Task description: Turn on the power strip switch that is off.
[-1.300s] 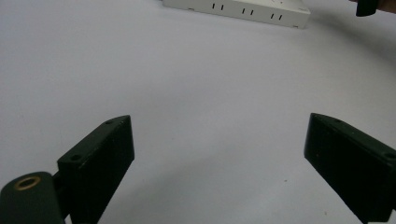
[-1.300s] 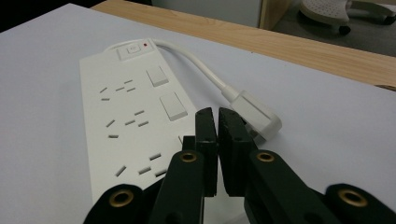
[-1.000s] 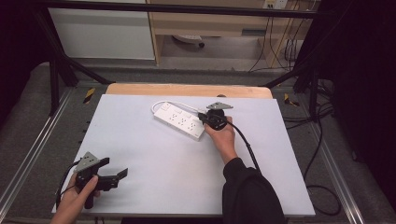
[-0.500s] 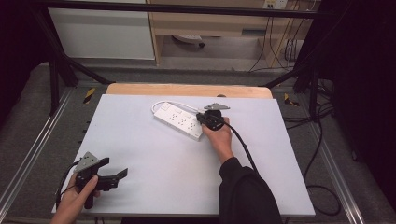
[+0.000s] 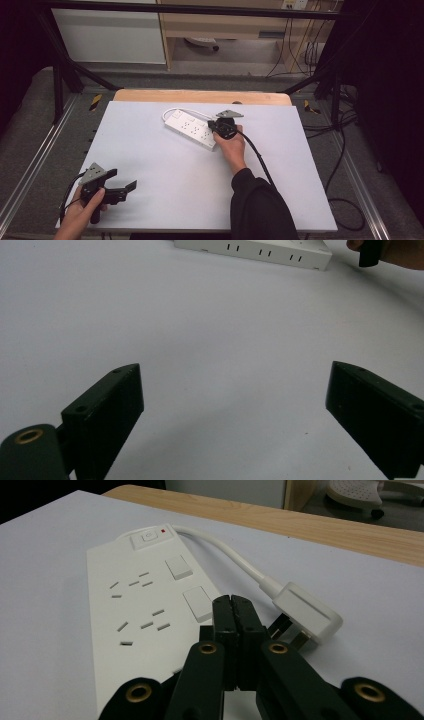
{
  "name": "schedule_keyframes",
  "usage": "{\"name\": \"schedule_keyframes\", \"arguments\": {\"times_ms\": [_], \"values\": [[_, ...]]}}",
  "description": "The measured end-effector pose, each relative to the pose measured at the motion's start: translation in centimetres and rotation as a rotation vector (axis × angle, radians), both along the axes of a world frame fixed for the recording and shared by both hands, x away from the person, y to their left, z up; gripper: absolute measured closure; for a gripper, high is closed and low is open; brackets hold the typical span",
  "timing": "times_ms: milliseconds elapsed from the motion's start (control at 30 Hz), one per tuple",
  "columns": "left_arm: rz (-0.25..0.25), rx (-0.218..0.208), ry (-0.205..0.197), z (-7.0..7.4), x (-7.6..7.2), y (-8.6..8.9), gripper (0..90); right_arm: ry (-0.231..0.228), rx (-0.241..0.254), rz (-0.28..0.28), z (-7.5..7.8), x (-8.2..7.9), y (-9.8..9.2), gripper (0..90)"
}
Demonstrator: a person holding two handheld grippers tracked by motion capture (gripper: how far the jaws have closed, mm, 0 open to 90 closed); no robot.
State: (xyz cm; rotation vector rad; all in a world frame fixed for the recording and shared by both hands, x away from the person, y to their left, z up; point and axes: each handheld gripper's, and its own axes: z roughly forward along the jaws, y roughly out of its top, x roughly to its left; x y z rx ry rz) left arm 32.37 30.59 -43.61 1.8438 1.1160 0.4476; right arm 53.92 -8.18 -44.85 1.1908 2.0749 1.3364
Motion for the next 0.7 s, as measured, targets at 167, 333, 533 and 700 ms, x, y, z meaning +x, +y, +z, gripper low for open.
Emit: {"name": "schedule_keyframes", "arguments": {"times_ms": [167,333,533,700], "values": [[0.001,-0.002,0.000,0.01,-0.01,0.02,8.3,0.001,-0.004,0.004,-0.06,0.05,0.34,90.0],[0.000,-0.003,-0.001,0.00,0.00,0.02,8.3,0.001,-0.004,0.003,-0.04,0.11,0.51,90.0],[0.000,-0.003,-0.001,0.00,0.00,0.02,8.3,0.008,-0.015,0.002,-0.18,0.12,0.49,90.0],[-0.001,-0.002,0.000,0.00,0.01,0.01,8.3,0.007,-0.013,0.001,-0.22,0.14,0.50,90.0]]}}
